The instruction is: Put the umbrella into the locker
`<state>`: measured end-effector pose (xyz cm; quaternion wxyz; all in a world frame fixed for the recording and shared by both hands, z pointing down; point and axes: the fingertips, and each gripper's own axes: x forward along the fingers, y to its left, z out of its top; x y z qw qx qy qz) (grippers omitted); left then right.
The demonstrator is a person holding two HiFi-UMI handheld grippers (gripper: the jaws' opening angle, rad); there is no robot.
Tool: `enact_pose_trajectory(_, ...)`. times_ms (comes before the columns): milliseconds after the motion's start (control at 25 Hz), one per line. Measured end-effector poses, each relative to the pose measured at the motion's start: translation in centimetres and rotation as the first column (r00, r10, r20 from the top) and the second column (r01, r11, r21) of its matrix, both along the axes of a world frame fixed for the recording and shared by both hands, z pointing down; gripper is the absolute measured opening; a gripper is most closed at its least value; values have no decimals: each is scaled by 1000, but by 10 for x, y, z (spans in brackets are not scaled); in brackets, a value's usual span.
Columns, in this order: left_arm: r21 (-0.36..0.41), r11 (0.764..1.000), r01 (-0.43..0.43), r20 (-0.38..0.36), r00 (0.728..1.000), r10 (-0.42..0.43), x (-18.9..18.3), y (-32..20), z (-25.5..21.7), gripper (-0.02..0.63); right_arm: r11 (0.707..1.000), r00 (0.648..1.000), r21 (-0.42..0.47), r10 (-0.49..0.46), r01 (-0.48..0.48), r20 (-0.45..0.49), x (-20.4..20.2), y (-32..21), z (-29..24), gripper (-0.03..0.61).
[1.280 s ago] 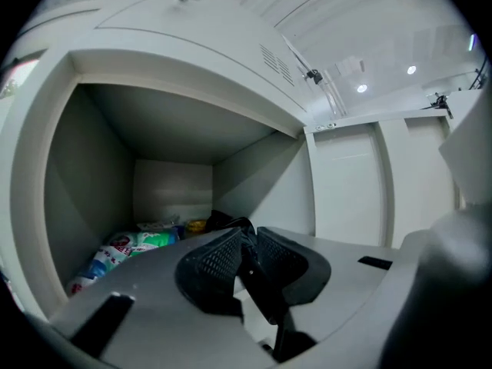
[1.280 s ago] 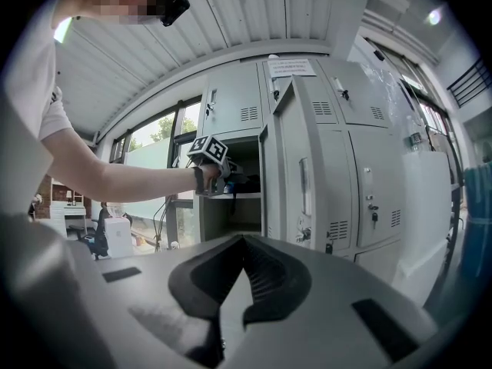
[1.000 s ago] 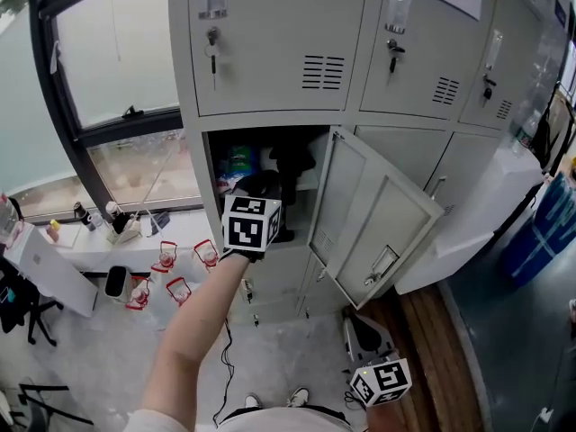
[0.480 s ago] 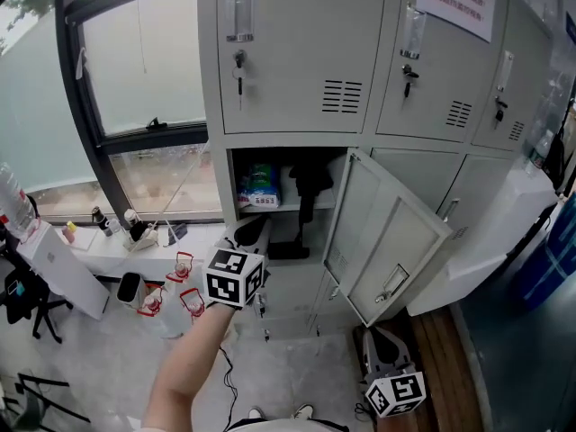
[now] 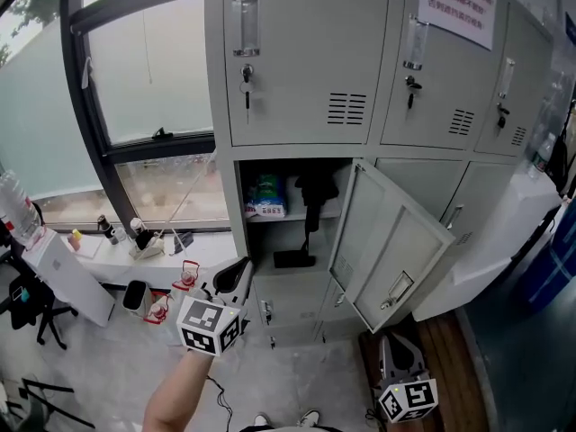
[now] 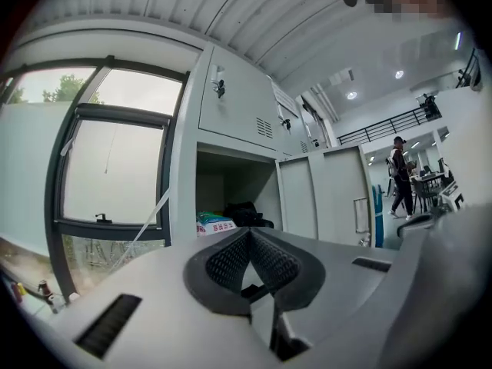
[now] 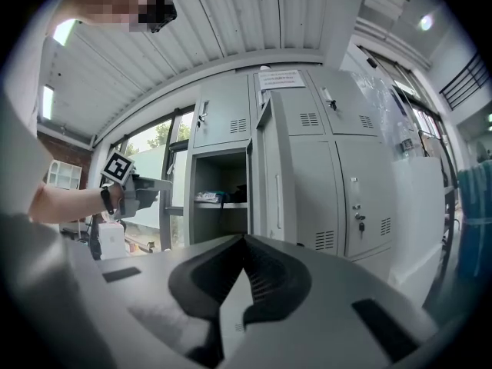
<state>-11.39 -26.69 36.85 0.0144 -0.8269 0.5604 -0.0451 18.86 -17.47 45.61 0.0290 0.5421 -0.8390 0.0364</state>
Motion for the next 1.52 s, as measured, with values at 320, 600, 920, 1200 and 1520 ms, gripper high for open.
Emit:
enact_pose_trajectory(320, -24, 996, 88, -37, 995, -89, -50, 40, 37, 23, 999, 1000, 31, 28, -28, -5, 9, 13, -8, 17)
enact_pose_trajectory(600, -77, 989, 128, -78, 988, -134, -73, 75, 70, 23, 998, 998, 28, 54, -54, -20, 12, 21, -10, 16)
enact_pose_trajectory(920, -65, 981, 184, -119, 974, -191, -99, 113, 72, 23, 997, 996, 43, 69, -67, -51, 9, 24, -17, 17)
enact_pose_trajectory(1200, -88, 964, 249, -153, 953, -260, -111, 128, 94, 23, 995, 994, 49, 92, -89, -56, 8, 26, -21, 16)
enact_pose_trajectory(1520, -100, 965, 243, -133, 958, -256, -105, 144, 104, 23, 993, 993, 49, 107, -105, -56, 10, 29, -20, 17)
